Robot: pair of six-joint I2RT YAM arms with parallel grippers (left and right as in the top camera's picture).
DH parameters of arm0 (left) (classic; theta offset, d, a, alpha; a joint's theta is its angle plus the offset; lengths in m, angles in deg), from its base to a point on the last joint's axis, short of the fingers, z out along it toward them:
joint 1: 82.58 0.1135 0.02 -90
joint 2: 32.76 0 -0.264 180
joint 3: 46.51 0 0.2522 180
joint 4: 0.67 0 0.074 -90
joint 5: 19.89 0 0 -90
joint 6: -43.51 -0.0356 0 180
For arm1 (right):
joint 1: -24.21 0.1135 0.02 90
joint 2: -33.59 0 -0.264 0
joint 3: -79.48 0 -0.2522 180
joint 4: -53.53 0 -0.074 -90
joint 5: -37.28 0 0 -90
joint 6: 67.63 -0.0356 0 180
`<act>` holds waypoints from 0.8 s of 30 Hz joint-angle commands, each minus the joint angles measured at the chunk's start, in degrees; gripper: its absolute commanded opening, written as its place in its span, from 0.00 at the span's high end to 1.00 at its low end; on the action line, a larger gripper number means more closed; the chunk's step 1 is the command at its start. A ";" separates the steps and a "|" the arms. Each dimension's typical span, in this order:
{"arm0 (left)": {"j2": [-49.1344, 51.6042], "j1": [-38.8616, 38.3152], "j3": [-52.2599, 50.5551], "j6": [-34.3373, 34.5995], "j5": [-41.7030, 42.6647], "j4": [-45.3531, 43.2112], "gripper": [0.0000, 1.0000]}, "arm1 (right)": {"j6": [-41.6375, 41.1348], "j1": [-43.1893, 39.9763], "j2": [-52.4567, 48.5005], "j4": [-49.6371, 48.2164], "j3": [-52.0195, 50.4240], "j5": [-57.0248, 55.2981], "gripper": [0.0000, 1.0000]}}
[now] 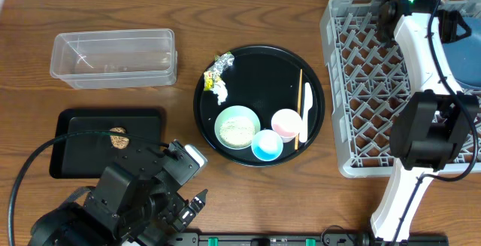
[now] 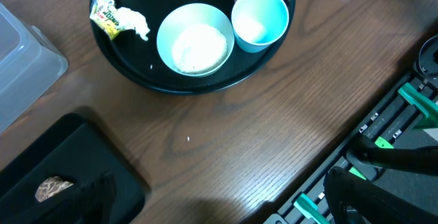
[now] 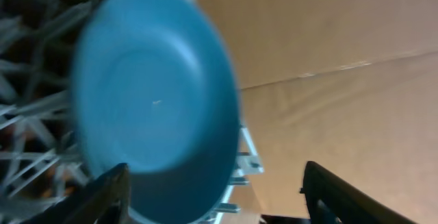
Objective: Sort waste into correct bins and load items into the dishwasher rack
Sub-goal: 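Carry the blue plate with the right gripper into the dish rack, then lower the blue plate upright into the rack's back right slots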
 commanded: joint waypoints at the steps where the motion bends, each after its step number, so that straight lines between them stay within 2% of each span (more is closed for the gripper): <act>1: 0.02 0.24 -0.31 0.33 -0.28 -0.02 0.02 | 4.52 0.87 0.52 0.59 0.50 9.40 0.24; 5: 0.02 0.24 -0.31 0.33 -0.28 -0.02 0.02 | 5.79 -0.46 0.57 3.30 0.48 13.44 0.26; 9: 0.02 0.24 -0.31 0.33 -0.28 -0.02 0.02 | 6.43 -4.35 0.57 7.15 0.50 29.49 0.29; 13: 0.02 0.24 -0.31 0.33 -0.28 -0.02 0.02 | 6.43 -8.37 0.57 8.68 0.48 35.65 0.46; 19: 0.02 0.24 -0.31 0.33 -0.28 -0.07 0.03 | 6.45 -12.22 0.57 9.16 0.48 40.94 0.45; 24: 0.02 0.24 -0.31 0.33 -0.28 -0.26 0.02 | 6.45 -13.86 0.57 8.72 0.50 45.99 0.63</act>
